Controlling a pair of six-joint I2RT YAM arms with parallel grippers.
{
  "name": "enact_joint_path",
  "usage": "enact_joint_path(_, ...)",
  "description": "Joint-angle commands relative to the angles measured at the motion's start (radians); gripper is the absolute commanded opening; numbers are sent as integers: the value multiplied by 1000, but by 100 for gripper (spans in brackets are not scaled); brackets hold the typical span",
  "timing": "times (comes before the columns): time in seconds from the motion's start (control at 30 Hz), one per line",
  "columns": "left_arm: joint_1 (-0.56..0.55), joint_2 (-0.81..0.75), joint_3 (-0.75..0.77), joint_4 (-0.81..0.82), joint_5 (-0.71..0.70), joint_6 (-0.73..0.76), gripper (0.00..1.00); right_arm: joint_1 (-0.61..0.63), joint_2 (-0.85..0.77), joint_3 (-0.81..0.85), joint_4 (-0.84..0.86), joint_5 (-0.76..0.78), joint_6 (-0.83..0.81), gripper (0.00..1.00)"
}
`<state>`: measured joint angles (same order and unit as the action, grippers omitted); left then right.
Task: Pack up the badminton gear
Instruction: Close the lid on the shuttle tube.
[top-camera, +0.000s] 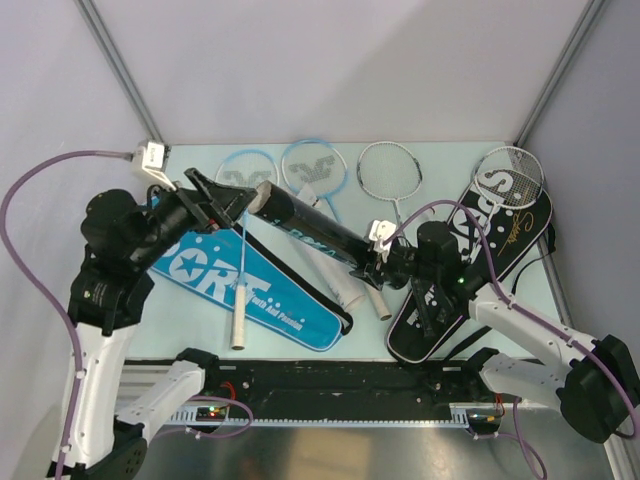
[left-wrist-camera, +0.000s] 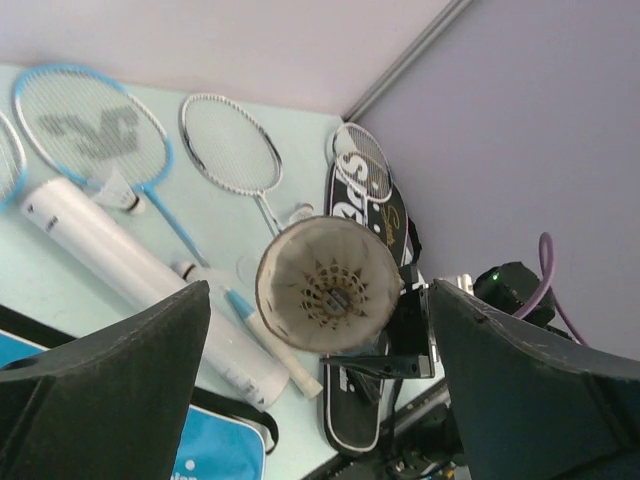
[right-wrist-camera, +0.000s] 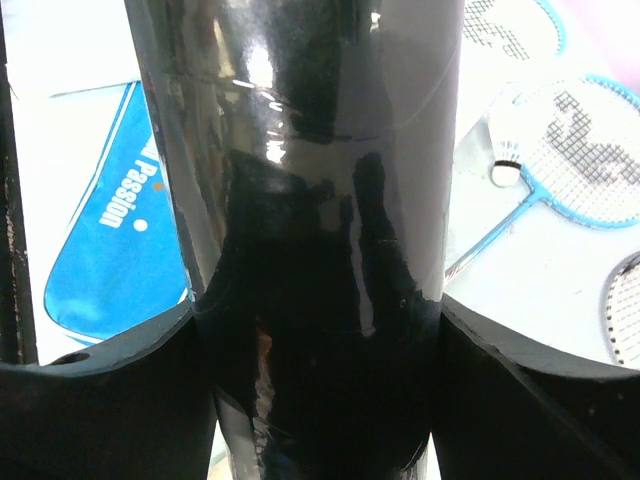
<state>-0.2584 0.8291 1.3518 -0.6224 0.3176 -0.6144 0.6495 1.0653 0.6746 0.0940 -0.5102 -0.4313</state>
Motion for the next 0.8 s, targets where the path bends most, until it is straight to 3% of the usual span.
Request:
enact_joint_path(0.0, -6, -23, 70, -6, -39, 112, 96, -17, -33, 13, 104, -12, 114, 20)
enact_joint_path(0.13, -6, -58, 30, 3, -66, 188, 99, -26, -31, 13, 187, -3, 268, 19)
enact_joint_path(0.23, -6, -85, -43, 39, -46, 239, 100, -18, -20, 14, 298, 5, 473, 20)
enact_joint_path(0.33, -7, -104, -149, 165, 55, 220, 100, 11, 6, 14, 434, 35, 647, 22)
enact_joint_path(0.43, -18, -108, -254, 316, 141, 170, 100, 64, 28, 14, 541, 86, 720, 21)
enact_joint_path(0.63, -58, -119, -411, 615, 169, 128, 100, 130, 82, 14, 718, 186, 891, 21)
enact_joint_path(0.77, -83, -76, -452, 766, 212, 96, 100, 139, 142, 14, 817, 166, 999, 22)
